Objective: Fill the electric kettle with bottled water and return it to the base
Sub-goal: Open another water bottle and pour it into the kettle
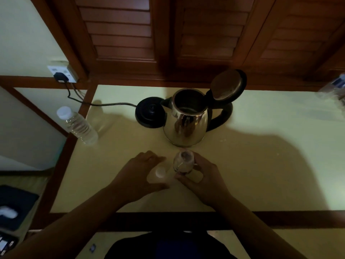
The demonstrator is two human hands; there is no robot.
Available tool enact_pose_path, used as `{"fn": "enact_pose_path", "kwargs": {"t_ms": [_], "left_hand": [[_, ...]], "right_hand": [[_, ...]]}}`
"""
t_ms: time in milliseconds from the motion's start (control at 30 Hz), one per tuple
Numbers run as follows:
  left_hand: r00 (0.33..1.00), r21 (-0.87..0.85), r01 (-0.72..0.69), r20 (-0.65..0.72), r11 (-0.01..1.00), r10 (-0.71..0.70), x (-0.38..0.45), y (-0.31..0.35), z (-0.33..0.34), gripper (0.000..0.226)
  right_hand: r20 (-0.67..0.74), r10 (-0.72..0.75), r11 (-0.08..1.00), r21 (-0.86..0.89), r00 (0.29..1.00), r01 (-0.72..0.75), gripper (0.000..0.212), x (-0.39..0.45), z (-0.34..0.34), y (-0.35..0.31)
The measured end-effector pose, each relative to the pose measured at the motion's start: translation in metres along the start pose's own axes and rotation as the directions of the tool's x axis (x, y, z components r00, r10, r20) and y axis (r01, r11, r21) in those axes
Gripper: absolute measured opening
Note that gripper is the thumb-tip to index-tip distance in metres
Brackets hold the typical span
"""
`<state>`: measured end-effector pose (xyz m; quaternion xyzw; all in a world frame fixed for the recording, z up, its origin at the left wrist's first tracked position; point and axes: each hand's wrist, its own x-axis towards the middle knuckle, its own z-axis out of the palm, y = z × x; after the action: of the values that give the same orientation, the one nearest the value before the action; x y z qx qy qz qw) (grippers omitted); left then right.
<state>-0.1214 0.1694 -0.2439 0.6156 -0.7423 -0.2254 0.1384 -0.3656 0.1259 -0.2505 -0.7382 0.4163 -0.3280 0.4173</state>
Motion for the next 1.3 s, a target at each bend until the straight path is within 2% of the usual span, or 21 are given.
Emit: {"fn": "enact_pose_path", "kwargs": {"t_ms": [100, 167, 233, 300, 367, 433, 567, 767, 900, 1033, 1133, 1200, 1300], "left_hand": [[0.998, 0.066, -0.043, 0.039, 0.997, 0.041, -0.004, -0.005, 0.008, 0.057], [0.998, -0.009, -0.029, -0.050, 1.000, 0.028, -0.003, -0.001, 0.005, 0.048], [0.981, -0.141, -0.025, -0.196, 0.990, -0.004, -0.002, 0.013, -0.012, 0.041], [0.946, -0.222, -0.079, -0.323, 0.972, 0.004, 0.001, 0.031, -0.033, 0.038], [0.933, -0.247, -0.155, -0.356, 0.956, 0.060, 0.004, 0.051, -0.053, 0.032], [0.940, -0.231, -0.207, -0.317, 0.951, 0.127, 0.008, 0.064, -0.062, 0.030], [0.968, -0.129, -0.203, -0.175, 0.971, 0.179, 0.016, 0.071, -0.065, 0.038], [0.964, -0.005, -0.215, -0.161, 0.977, 0.211, 0.020, 0.078, -0.074, 0.042], [0.974, 0.044, -0.178, -0.135, 0.983, 0.182, 0.020, 0.087, -0.077, 0.032], [0.980, -0.046, -0.183, 0.069, 0.982, 0.186, 0.031, 0.087, -0.098, 0.034], [0.950, -0.020, -0.249, 0.188, 0.968, 0.248, 0.040, 0.089, -0.110, 0.032], [0.960, -0.020, -0.235, 0.149, 0.972, 0.235, 0.039, 0.092, -0.108, 0.033], [0.992, -0.094, -0.119, -0.047, 0.988, 0.115, 0.031, 0.093, -0.095, 0.041]], "right_hand": [[0.005, 0.025, 1.000, 0.007, 1.000, -0.025, 0.059, -0.002, 0.001, 0.000], [0.011, 0.046, 0.999, 0.010, 0.999, -0.046, 0.059, -0.004, 0.002, 0.000], [0.017, 0.064, 0.998, 0.004, 0.998, -0.064, 0.058, -0.004, 0.002, -0.001], [0.001, 0.072, 0.997, 0.005, 0.997, -0.072, 0.058, -0.005, 0.003, -0.002], [-0.010, 0.085, 0.996, 0.005, 0.996, -0.085, 0.056, -0.005, 0.004, -0.002], [-0.020, 0.086, 0.996, 0.001, 0.996, -0.086, 0.052, -0.006, 0.007, -0.002], [-0.018, 0.070, 0.998, 0.005, 0.997, -0.070, 0.050, -0.006, 0.014, -0.002], [-0.025, 0.034, 0.999, -0.007, 0.999, -0.034, 0.047, -0.005, 0.014, -0.003], [-0.019, 0.027, 1.000, -0.014, 0.999, -0.027, 0.049, -0.004, 0.016, -0.002], [-0.003, 0.024, 0.999, 0.022, 1.000, -0.024, 0.052, -0.004, 0.015, 0.000], [-0.023, 0.011, 0.999, 0.032, 1.000, -0.010, 0.047, -0.006, 0.016, -0.001], [-0.030, -0.005, 1.000, 0.018, 1.000, 0.005, 0.047, -0.006, 0.016, -0.002], [-0.038, -0.030, 1.000, 0.007, 0.999, 0.030, 0.052, -0.005, 0.014, -0.002]]}}
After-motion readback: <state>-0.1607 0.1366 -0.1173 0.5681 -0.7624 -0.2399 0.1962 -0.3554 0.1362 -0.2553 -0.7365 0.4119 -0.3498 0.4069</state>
